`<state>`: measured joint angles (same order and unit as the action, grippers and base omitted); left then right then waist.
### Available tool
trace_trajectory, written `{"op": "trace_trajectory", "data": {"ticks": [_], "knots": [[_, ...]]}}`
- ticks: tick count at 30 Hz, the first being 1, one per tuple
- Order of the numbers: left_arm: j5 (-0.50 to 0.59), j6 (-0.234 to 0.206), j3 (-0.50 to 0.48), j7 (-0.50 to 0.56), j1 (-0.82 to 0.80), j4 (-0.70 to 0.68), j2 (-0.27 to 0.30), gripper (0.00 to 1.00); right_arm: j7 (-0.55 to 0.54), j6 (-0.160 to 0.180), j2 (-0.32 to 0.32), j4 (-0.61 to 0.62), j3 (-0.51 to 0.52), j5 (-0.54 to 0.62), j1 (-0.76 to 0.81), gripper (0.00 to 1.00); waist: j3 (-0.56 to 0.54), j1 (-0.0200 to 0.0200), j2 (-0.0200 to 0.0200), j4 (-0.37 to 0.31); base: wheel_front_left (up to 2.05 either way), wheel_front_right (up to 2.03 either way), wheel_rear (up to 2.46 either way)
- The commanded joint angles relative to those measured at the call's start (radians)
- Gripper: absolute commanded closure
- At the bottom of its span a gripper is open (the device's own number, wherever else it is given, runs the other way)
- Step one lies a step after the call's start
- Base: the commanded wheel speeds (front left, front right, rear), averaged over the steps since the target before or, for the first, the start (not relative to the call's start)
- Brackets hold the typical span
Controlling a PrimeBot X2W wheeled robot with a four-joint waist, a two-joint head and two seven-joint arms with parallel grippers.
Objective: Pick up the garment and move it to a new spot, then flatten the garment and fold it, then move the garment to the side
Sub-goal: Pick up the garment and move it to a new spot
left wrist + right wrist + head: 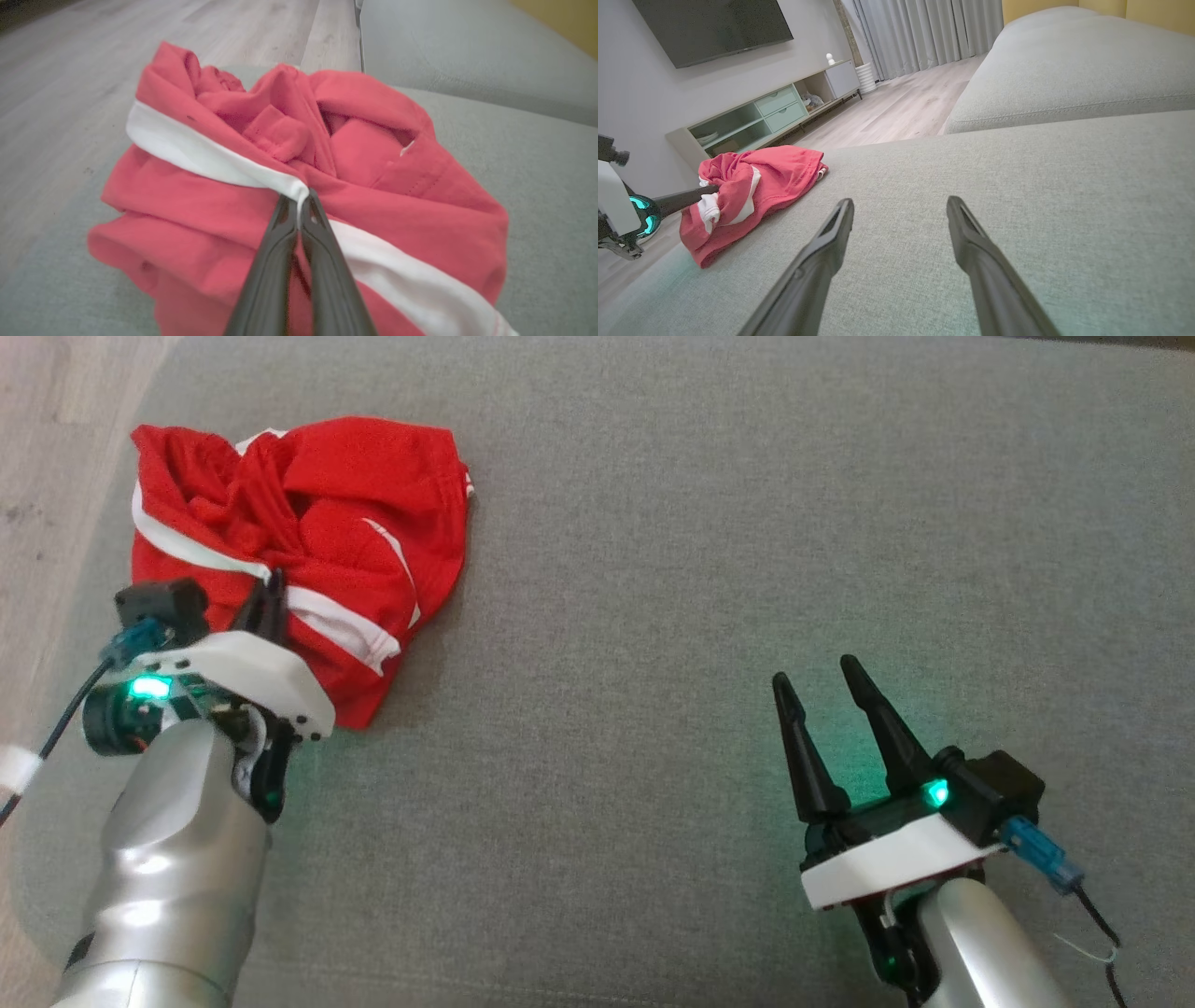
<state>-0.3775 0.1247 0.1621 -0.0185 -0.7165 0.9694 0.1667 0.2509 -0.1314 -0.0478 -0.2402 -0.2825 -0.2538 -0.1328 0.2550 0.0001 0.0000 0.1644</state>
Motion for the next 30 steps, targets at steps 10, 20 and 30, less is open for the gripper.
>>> {"op": "trace_trajectory", "data": {"ticks": [10,20,30], "knots": [[-0.095,0.006,0.053,-0.228,0.005,-0.238,0.063,1.00,0.011,0.001,-0.002,0.015,-0.025,-0.027,0.009,0.00,-0.128,-0.0001,0.0000,-0.014,0.00,0.00,0.00],[-0.136,0.005,0.110,-0.231,0.079,-0.496,0.018,1.00,0.011,0.001,-0.002,0.027,-0.022,-0.048,0.018,0.00,-0.172,-0.0001,0.0000,-0.093,0.00,0.00,0.00],[-0.145,-0.035,0.252,-0.173,0.057,-0.649,-0.102,1.00,0.011,0.001,-0.002,0.055,-0.028,-0.067,-0.011,0.00,-0.136,-0.0001,0.0000,-0.311,0.00,0.00,0.00]]}}
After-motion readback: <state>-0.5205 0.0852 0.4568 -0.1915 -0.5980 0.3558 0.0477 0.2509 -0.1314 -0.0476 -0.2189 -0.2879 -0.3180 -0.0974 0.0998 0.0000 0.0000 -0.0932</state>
